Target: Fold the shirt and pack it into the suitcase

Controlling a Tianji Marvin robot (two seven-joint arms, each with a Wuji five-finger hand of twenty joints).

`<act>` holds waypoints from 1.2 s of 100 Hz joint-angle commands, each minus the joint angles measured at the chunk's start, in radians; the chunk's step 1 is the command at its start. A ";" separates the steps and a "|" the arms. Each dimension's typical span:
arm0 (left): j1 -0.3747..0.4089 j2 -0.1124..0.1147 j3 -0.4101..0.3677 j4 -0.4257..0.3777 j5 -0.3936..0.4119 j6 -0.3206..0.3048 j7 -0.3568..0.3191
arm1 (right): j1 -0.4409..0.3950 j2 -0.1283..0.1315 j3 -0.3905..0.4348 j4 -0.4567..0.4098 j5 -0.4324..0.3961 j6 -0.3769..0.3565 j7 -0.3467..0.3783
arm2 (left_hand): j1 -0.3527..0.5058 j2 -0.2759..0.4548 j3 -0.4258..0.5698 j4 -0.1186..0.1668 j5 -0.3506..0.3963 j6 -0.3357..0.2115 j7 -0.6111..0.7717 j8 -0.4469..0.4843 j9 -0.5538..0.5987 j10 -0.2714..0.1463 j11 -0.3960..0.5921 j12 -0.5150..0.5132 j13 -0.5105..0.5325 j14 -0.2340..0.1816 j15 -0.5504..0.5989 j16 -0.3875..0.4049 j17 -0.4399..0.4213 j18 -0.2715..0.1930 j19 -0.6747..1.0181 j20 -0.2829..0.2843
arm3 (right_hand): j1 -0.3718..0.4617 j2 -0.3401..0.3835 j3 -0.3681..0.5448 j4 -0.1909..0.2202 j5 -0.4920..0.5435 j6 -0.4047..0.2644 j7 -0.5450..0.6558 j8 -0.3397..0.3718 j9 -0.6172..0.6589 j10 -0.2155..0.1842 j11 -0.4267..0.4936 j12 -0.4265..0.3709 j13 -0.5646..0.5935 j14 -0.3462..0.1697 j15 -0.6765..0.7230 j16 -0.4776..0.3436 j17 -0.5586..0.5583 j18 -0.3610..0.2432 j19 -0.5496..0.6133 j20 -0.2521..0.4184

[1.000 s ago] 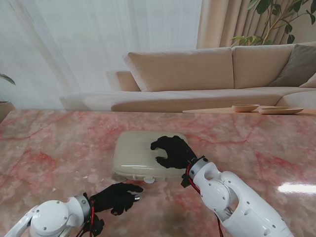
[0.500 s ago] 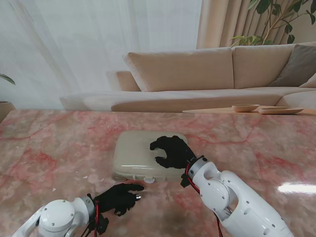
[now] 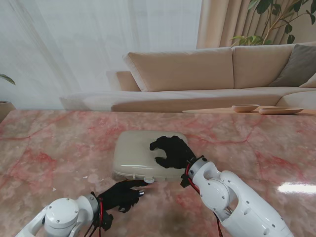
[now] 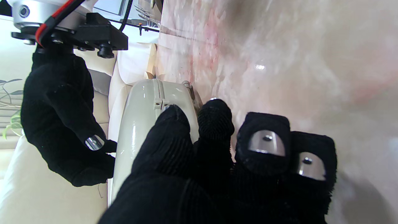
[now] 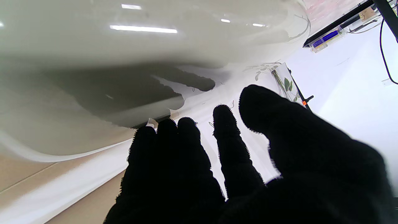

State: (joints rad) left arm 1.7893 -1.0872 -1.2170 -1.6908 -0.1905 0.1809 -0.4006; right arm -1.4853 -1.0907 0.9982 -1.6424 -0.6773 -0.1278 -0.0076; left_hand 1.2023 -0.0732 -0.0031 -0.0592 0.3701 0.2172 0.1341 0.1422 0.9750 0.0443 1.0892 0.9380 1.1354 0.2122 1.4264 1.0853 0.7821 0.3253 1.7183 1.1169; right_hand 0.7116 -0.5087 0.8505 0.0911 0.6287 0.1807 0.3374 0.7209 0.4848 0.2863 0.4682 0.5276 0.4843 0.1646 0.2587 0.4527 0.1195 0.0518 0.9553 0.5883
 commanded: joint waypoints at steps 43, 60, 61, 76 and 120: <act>0.000 -0.009 0.013 0.033 -0.013 -0.031 0.016 | -0.043 0.008 -0.017 0.062 0.004 0.021 0.051 | 0.064 0.041 -0.013 0.028 0.048 -0.162 0.025 -0.002 0.047 -0.033 0.042 0.014 0.056 -0.035 0.085 -0.010 -0.003 0.041 0.149 -0.007 | -0.006 0.007 0.006 0.026 0.001 -0.008 0.008 -0.004 -0.019 0.015 0.005 -0.005 0.057 0.073 0.093 -0.001 0.117 0.182 0.056 -0.032; 0.000 -0.005 0.010 0.039 -0.016 -0.050 -0.006 | -0.044 0.008 -0.017 0.063 0.005 0.021 0.052 | 0.066 0.036 -0.012 0.028 0.081 -0.203 0.045 0.008 0.051 -0.027 0.041 0.013 0.057 -0.032 0.086 -0.012 -0.004 0.044 0.148 -0.007 | -0.003 0.010 0.001 0.026 -0.001 -0.007 0.006 -0.004 -0.022 0.015 0.005 -0.005 0.054 0.073 0.092 -0.001 0.115 0.181 0.055 -0.032; 0.000 -0.004 0.010 0.039 -0.016 -0.051 -0.007 | -0.044 0.008 -0.017 0.063 0.006 0.021 0.052 | 0.066 0.035 -0.012 0.028 0.083 -0.203 0.046 0.008 0.051 -0.027 0.041 0.013 0.057 -0.032 0.086 -0.012 -0.004 0.045 0.148 -0.007 | -0.003 0.011 0.001 0.026 -0.001 -0.007 0.006 -0.004 -0.023 0.015 0.004 -0.005 0.054 0.072 0.092 -0.001 0.115 0.180 0.055 -0.032; 0.000 0.003 0.009 0.040 -0.010 -0.063 -0.033 | -0.044 0.009 -0.018 0.064 0.006 0.021 0.053 | 0.065 0.035 -0.012 0.028 0.089 -0.207 0.050 0.012 0.052 -0.026 0.039 0.013 0.058 -0.030 0.085 -0.013 -0.004 0.046 0.148 -0.006 | -0.002 0.010 -0.002 0.027 -0.002 -0.010 0.006 -0.003 -0.022 0.012 0.005 -0.005 0.053 0.070 0.089 -0.002 0.114 0.179 0.054 -0.033; 0.013 0.003 -0.001 0.027 -0.018 -0.095 -0.028 | -0.043 0.009 -0.019 0.065 0.007 0.025 0.057 | 0.069 0.032 -0.012 0.028 0.119 -0.211 0.066 0.022 0.058 -0.025 0.038 0.013 0.059 -0.029 0.086 -0.015 -0.003 0.047 0.147 -0.005 | -0.009 0.002 0.007 0.030 0.004 -0.015 0.011 0.000 -0.016 0.009 0.008 -0.004 0.060 0.069 0.089 -0.003 0.118 0.179 0.053 -0.033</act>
State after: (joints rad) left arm 1.7931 -1.0827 -1.2183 -1.6620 -0.2051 0.0891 -0.4329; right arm -1.4869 -1.0905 0.9988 -1.6450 -0.6730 -0.1231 -0.0013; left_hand 1.2027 -0.0731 -0.0031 -0.0592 0.4575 0.0569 0.1835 0.1466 0.9958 0.0442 1.0914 0.9382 1.1398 0.2008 1.4267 1.0798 0.7690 0.3514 1.7197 1.1167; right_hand 0.7116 -0.5087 0.8505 0.0911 0.6287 0.1807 0.3375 0.7209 0.4818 0.2812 0.4682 0.5276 0.4769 0.1559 0.2537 0.4522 0.1126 0.0405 0.9449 0.5771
